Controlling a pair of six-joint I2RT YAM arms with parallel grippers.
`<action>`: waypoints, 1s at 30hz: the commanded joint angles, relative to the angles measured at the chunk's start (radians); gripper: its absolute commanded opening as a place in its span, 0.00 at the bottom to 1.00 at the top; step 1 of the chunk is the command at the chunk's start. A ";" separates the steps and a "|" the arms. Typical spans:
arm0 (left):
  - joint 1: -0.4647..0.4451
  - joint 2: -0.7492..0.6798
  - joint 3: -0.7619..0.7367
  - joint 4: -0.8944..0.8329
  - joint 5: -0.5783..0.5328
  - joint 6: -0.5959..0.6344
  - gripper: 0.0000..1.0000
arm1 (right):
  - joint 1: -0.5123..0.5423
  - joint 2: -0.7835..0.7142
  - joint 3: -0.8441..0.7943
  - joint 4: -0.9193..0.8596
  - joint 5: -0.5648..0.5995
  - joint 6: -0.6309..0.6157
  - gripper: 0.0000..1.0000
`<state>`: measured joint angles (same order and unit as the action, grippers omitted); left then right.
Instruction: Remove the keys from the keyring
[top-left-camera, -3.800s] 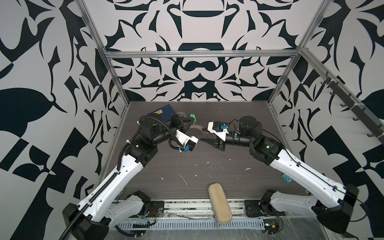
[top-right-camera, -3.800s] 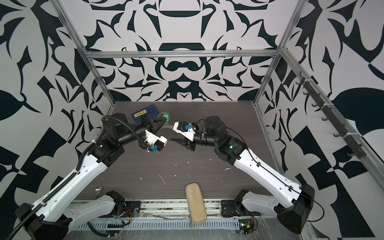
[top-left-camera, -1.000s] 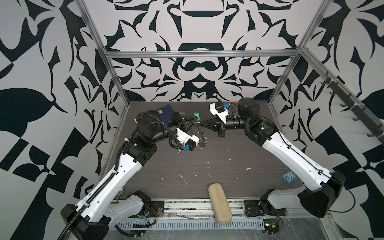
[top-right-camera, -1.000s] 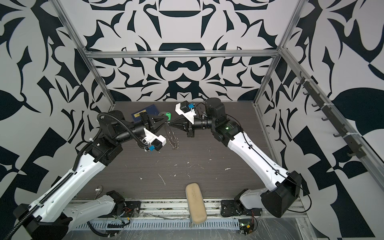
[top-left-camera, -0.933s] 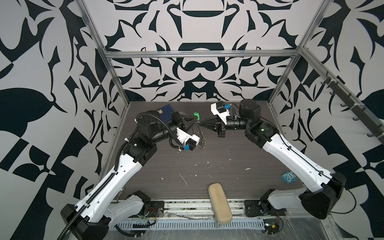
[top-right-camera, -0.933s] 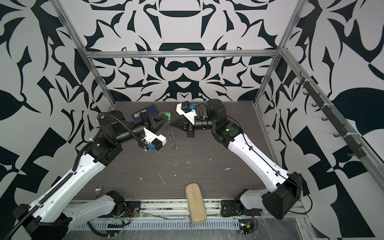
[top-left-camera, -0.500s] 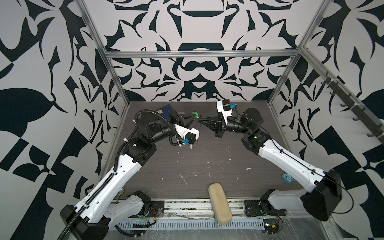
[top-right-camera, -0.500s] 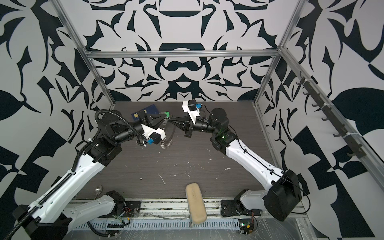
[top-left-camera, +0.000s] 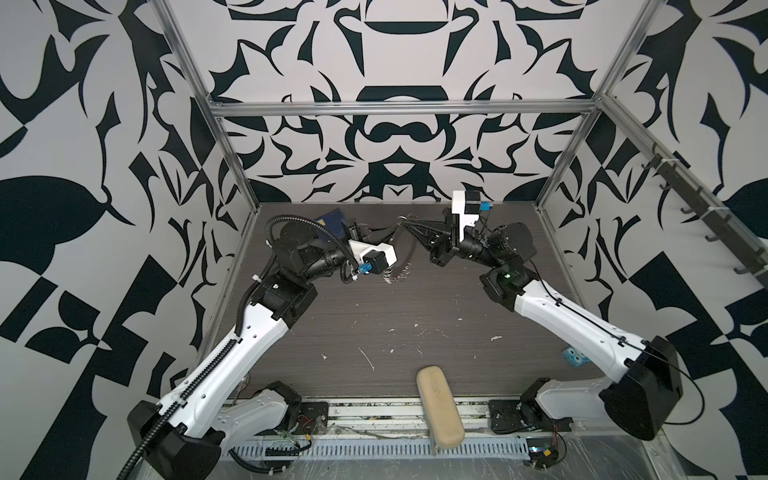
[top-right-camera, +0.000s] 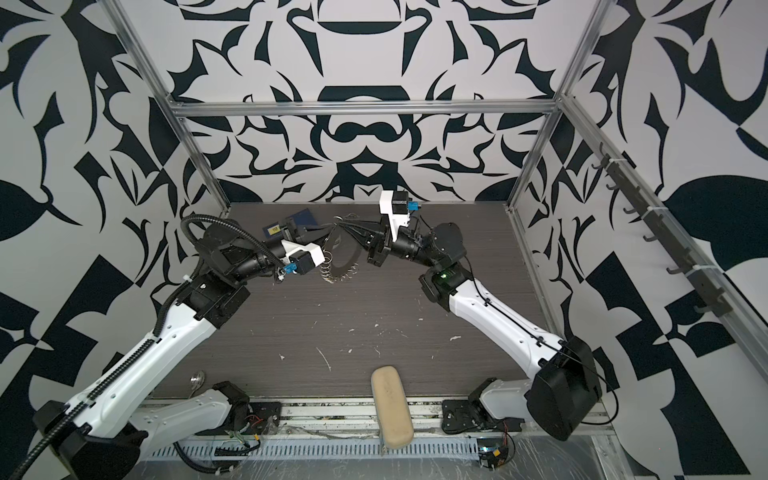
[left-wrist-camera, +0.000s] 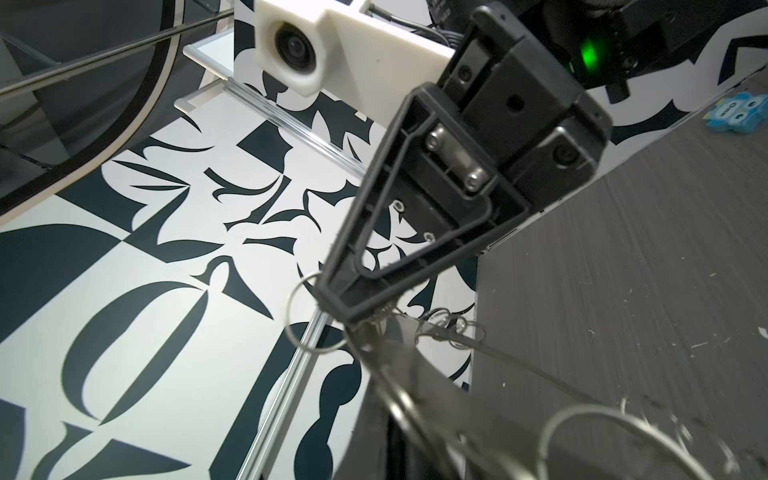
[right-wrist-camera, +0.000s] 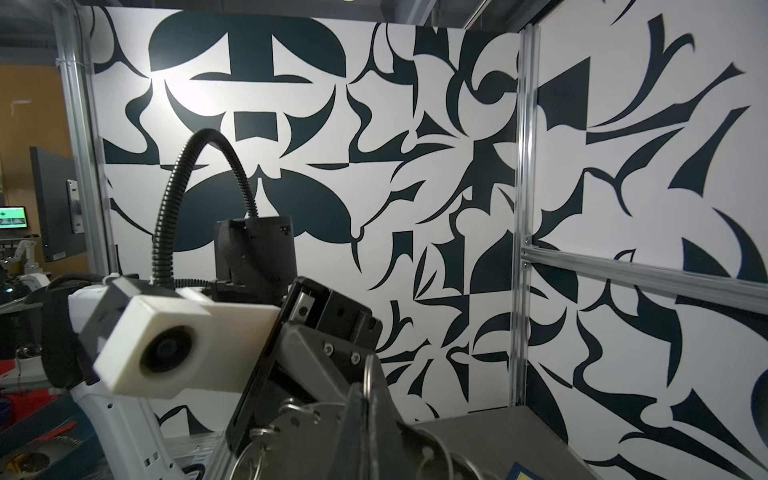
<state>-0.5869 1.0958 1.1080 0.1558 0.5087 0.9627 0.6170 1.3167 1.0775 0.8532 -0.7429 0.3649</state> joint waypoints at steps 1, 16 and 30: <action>-0.012 0.009 -0.013 0.051 0.024 -0.048 0.00 | 0.004 -0.023 0.014 0.110 0.053 0.002 0.00; 0.110 -0.081 -0.082 -0.151 -0.340 -0.322 0.00 | 0.000 -0.234 -0.136 -0.217 0.257 -0.273 0.00; 0.112 -0.149 -0.207 -0.472 -0.602 -0.664 0.00 | 0.000 -0.512 -0.372 -0.512 0.608 -0.357 0.00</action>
<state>-0.4763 0.9733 0.9440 -0.2756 -0.0284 0.4335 0.6170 0.8524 0.7349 0.3550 -0.2527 0.0357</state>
